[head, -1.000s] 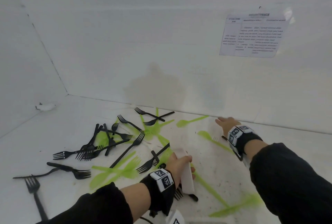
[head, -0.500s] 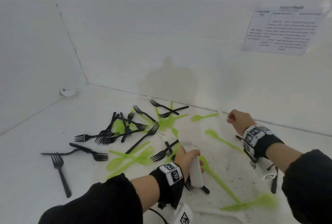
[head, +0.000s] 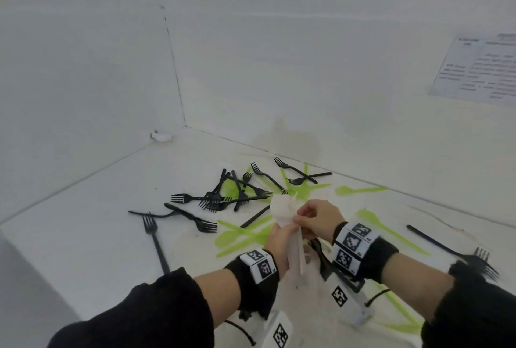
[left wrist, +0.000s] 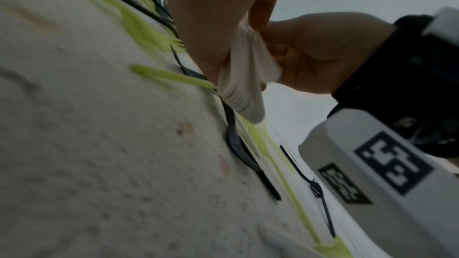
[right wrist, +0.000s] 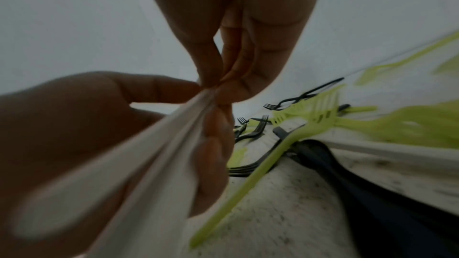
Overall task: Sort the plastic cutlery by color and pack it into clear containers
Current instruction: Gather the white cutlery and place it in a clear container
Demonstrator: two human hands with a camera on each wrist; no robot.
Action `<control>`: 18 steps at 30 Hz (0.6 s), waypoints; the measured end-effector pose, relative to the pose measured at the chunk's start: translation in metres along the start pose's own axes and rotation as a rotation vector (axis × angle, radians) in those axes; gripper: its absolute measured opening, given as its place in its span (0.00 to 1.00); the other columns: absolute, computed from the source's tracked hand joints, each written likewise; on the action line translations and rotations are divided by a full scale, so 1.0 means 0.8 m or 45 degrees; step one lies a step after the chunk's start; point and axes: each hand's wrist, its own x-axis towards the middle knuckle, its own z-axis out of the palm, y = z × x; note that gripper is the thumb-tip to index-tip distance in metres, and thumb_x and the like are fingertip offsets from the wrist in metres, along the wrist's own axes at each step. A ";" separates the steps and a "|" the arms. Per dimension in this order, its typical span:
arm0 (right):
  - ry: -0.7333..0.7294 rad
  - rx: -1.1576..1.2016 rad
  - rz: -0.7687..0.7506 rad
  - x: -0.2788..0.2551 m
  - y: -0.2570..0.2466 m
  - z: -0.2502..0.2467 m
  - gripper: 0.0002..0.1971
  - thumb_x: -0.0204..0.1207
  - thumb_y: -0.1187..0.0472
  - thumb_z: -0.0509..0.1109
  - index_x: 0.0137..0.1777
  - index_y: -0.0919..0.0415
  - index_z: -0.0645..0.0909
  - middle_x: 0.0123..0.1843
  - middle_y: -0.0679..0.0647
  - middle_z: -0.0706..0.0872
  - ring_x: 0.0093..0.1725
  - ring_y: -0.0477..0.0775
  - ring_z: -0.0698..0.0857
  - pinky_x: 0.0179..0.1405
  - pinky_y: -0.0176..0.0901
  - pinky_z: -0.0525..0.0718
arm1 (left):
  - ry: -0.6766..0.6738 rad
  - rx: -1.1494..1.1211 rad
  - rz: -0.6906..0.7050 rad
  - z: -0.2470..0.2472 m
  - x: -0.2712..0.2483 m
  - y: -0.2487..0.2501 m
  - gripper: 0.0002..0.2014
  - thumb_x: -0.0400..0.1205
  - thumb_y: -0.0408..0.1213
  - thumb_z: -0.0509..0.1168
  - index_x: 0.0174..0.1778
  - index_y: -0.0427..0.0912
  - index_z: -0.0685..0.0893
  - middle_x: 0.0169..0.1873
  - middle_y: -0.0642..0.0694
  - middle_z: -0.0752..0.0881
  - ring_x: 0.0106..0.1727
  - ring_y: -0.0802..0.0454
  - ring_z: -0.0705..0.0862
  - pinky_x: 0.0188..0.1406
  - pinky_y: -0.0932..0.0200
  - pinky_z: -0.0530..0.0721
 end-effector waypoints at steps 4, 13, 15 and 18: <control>0.022 -0.032 0.018 0.029 -0.027 0.035 0.08 0.74 0.63 0.71 0.36 0.56 0.75 0.36 0.52 0.81 0.39 0.55 0.88 0.42 0.45 0.89 | 0.071 0.137 0.071 -0.050 0.011 0.022 0.16 0.81 0.34 0.63 0.65 0.42 0.78 0.53 0.37 0.87 0.50 0.39 0.86 0.41 0.48 0.85; -0.053 0.255 -0.019 0.075 -0.084 0.128 0.08 0.74 0.65 0.73 0.36 0.58 0.79 0.31 0.53 0.81 0.27 0.48 0.80 0.26 0.34 0.80 | -0.056 0.180 0.101 -0.155 0.039 0.088 0.16 0.83 0.29 0.60 0.68 0.40 0.72 0.44 0.38 0.83 0.33 0.47 0.83 0.27 0.56 0.84; -0.058 0.312 0.002 0.086 -0.092 0.143 0.07 0.75 0.63 0.72 0.36 0.59 0.79 0.30 0.53 0.81 0.27 0.48 0.79 0.26 0.35 0.77 | -0.051 0.195 0.090 -0.171 0.047 0.097 0.15 0.84 0.31 0.60 0.67 0.41 0.73 0.44 0.39 0.83 0.32 0.48 0.82 0.27 0.57 0.84; -0.108 0.180 0.045 0.108 -0.108 0.151 0.12 0.80 0.55 0.65 0.36 0.58 0.79 0.32 0.50 0.81 0.28 0.49 0.78 0.27 0.36 0.77 | -0.058 0.244 0.082 -0.186 0.062 0.115 0.09 0.85 0.33 0.60 0.61 0.41 0.75 0.38 0.40 0.82 0.27 0.49 0.81 0.23 0.59 0.83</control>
